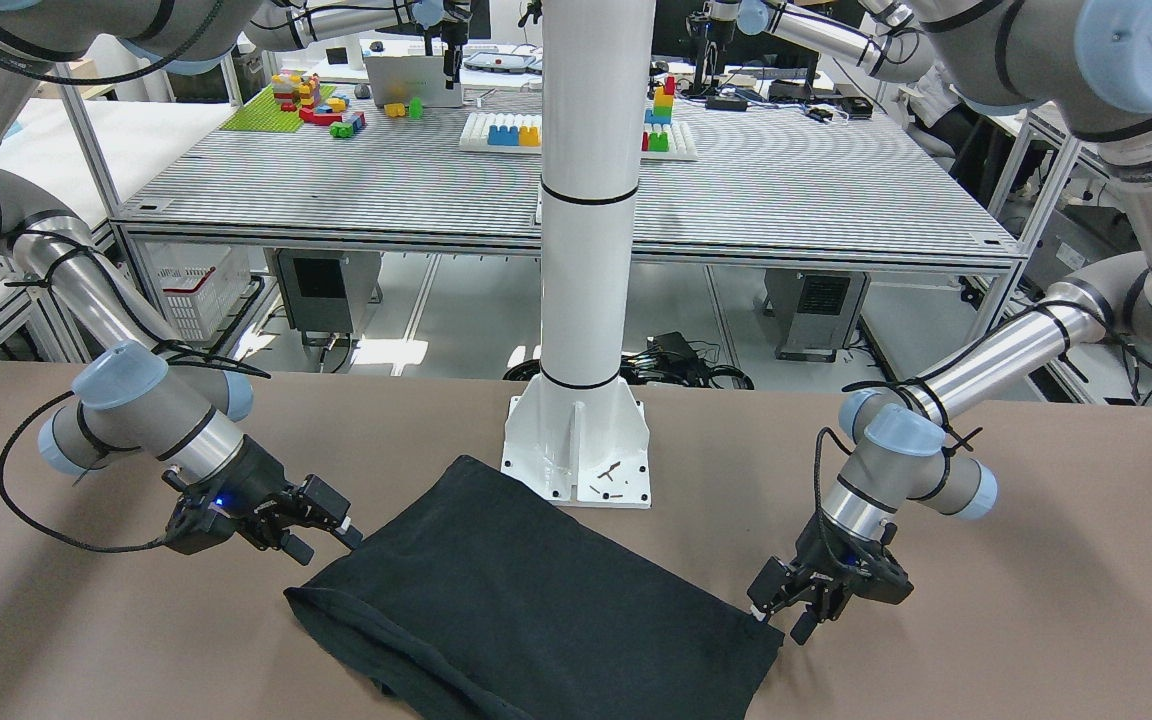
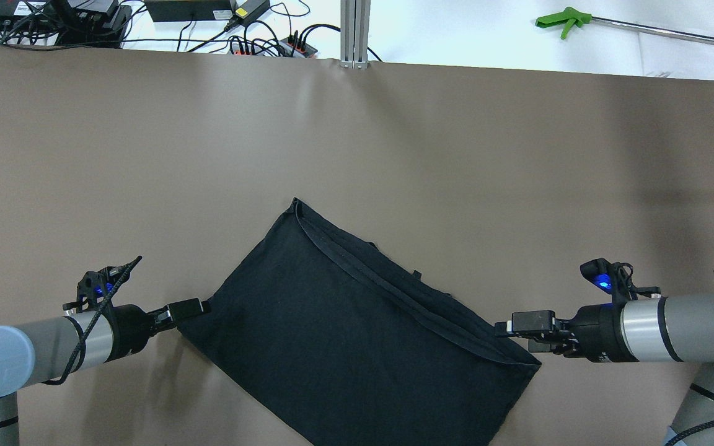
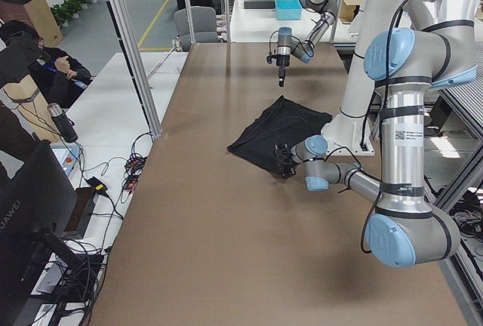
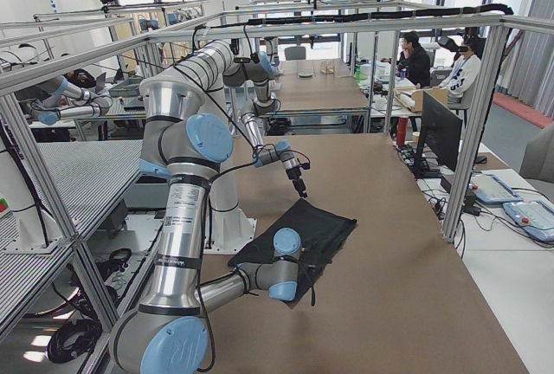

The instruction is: Fold clothes

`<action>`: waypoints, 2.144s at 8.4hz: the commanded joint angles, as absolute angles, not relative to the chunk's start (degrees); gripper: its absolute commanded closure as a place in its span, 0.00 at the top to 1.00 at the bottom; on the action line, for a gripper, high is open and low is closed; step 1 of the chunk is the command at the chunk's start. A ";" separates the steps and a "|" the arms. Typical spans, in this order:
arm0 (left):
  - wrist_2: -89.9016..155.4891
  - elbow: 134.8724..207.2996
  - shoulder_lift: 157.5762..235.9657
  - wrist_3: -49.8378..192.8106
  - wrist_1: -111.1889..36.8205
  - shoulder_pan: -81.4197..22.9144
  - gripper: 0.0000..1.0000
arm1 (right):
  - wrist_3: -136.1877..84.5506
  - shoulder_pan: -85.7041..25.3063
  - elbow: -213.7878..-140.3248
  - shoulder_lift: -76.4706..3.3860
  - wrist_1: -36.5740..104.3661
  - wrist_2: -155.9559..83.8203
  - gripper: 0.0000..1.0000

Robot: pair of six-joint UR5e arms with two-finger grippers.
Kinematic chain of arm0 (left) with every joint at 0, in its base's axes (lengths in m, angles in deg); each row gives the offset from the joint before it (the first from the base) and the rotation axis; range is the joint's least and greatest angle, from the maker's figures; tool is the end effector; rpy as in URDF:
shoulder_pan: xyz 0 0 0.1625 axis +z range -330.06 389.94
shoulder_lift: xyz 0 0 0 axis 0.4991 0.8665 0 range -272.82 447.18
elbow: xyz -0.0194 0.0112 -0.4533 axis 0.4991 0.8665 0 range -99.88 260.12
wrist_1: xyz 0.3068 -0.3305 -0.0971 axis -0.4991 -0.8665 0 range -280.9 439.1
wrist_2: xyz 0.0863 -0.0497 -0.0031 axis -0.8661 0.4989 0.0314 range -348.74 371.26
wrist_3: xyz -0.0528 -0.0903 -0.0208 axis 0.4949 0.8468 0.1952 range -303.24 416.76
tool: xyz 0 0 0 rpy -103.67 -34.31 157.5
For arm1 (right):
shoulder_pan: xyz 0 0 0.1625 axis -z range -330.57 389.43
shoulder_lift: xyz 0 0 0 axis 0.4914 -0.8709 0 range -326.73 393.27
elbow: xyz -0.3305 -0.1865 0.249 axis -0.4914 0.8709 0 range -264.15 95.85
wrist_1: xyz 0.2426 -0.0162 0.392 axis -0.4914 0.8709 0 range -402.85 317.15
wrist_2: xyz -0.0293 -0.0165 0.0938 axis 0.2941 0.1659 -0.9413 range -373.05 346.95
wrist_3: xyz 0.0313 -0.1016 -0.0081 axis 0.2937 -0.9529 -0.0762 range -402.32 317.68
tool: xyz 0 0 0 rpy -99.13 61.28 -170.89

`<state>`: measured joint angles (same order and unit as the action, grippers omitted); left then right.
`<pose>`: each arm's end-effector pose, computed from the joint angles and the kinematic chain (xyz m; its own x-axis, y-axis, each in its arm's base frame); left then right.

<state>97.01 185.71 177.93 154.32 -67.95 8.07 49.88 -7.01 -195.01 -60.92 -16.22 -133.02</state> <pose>0.4673 -0.3397 0.4270 0.2054 -0.2239 -0.9527 0.4685 0.8772 -0.1052 -0.3531 -0.3603 0.4063 0.1345 0.1406 0.9809 -0.1239 0.9845 -0.1242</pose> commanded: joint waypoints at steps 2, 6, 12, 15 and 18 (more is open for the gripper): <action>96.87 183.75 177.96 154.23 -67.95 8.67 0.94 | 49.88 -7.04 -195.07 -60.95 -16.22 -133.02 0.94; 96.87 183.65 178.14 153.79 -67.86 9.02 0.62 | 49.88 -7.04 -194.98 -60.95 -16.13 -133.02 0.94; 96.77 185.75 178.06 153.79 -67.95 11.22 0.00 | 49.88 -7.04 -194.98 -60.95 -16.13 -133.02 0.94; 100.03 187.79 177.09 153.44 -67.86 8.60 0.00 | 49.88 -6.95 -194.98 -61.04 -16.13 -133.02 0.94; 100.03 186.90 183.98 151.16 -56.42 1.32 0.00 | 49.97 -6.95 -195.07 -60.95 -16.13 -133.02 0.94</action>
